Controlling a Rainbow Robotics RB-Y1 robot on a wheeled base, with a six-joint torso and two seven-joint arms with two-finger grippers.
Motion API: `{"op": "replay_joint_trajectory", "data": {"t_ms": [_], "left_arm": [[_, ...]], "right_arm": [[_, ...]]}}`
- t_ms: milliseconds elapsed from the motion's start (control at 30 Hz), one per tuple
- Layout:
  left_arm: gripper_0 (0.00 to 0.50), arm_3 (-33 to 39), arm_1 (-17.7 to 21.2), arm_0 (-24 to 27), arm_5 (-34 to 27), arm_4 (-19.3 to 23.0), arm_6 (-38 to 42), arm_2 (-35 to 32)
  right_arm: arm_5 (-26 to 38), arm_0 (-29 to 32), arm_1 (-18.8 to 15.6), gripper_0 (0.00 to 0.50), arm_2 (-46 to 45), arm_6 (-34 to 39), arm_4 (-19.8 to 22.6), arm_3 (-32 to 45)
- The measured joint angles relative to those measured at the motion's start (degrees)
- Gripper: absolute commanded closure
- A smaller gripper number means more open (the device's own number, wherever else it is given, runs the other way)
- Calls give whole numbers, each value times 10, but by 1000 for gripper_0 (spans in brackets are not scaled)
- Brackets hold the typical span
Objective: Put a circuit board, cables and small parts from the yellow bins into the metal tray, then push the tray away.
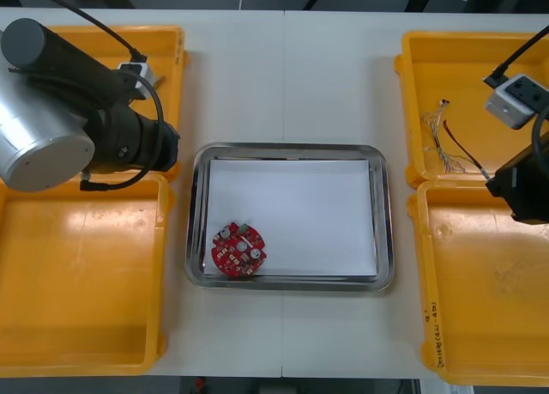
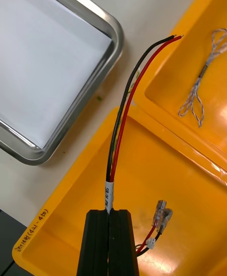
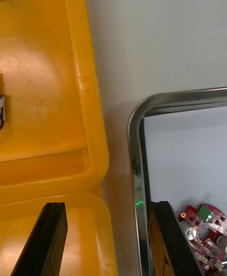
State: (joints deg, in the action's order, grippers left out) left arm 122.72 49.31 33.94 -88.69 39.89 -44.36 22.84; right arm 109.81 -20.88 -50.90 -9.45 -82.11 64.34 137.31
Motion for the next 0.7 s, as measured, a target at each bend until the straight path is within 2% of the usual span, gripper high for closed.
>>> {"op": "replay_joint_trajectory", "data": {"t_ms": [167,300,500,700], "left_arm": [[0,-48,0,15,0,13,-12,-9],[0,-80,0,25,0,29,-80,-27],[0,-124,0,33,0,39,-203,-61],[0,-171,0,36,0,49,-213,-85]], "right_arm": [[0,-45,0,500,69,0,-3,0],[0,-86,6,500,133,0,-27,0],[0,-135,45,500,200,0,-62,-12],[0,-161,83,500,251,0,-89,-42]]}}
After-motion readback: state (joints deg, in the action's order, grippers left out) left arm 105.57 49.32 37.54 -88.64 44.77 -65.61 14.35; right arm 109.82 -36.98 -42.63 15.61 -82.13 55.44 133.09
